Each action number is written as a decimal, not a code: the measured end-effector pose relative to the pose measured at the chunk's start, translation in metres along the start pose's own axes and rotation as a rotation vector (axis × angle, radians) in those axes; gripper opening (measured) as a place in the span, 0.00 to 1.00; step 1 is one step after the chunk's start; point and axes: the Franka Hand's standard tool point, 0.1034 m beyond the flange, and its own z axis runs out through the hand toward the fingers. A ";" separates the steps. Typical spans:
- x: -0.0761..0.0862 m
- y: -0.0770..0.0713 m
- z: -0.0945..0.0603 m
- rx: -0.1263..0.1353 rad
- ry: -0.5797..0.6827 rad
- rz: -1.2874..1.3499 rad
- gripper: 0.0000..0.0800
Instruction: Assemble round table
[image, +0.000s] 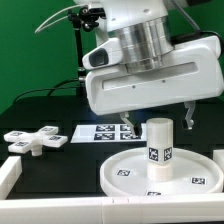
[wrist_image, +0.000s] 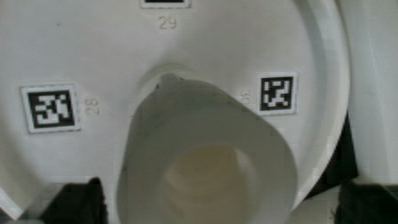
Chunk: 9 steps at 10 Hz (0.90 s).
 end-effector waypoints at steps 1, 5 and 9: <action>-0.001 -0.003 0.001 -0.012 -0.002 -0.070 0.81; -0.003 -0.004 0.003 -0.028 0.001 -0.360 0.81; -0.004 -0.003 0.004 -0.054 -0.010 -0.738 0.81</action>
Offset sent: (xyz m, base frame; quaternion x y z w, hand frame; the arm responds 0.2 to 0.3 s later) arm -0.0058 0.0110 -0.0026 -0.0027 0.0206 -0.2043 0.9787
